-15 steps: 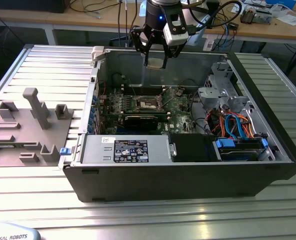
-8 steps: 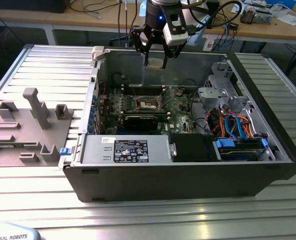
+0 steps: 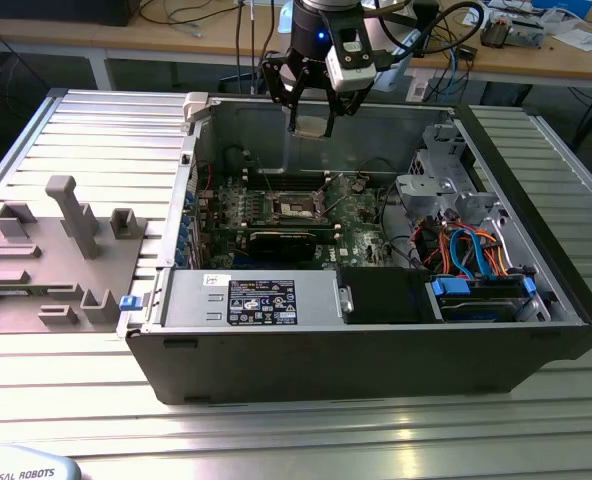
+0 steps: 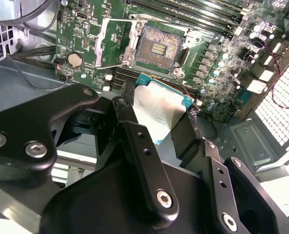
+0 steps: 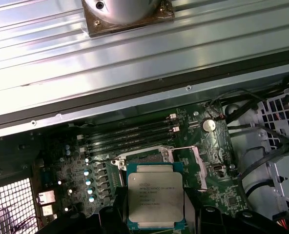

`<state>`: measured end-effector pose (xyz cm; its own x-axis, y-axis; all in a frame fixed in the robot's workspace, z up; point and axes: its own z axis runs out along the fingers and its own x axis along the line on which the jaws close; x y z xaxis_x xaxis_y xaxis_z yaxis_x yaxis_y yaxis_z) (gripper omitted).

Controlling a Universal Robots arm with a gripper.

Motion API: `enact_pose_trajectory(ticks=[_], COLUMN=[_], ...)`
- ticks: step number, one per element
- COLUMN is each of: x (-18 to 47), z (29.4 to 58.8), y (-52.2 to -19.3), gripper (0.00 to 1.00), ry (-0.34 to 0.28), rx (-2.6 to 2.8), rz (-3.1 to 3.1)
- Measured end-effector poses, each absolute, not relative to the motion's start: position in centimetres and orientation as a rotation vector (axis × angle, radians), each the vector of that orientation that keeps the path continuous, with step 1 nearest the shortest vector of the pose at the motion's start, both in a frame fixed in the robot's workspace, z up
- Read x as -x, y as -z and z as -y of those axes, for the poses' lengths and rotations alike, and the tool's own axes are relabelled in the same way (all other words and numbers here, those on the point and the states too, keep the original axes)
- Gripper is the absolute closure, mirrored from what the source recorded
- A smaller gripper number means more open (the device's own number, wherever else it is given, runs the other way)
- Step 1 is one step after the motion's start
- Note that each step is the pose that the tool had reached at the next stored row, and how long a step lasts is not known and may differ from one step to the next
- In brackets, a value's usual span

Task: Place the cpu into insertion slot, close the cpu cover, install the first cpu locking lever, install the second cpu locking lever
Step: 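Place the cpu into insertion slot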

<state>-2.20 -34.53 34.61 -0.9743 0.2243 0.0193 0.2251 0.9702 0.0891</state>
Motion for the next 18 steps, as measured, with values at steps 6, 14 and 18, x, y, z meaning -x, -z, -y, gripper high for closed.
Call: enact_pose_trajectory(ticks=[6, 14, 18], x=[2.2, 2.2, 2.2], z=[34.53, 34.53, 34.53], y=[-34.61, -34.61, -34.6], gripper=[0.46, 0.46, 0.46], ry=[0.142, 0.142, 0.142], rx=[0.365, 0.38, 0.386], rz=[3.108, 3.107, 3.106])
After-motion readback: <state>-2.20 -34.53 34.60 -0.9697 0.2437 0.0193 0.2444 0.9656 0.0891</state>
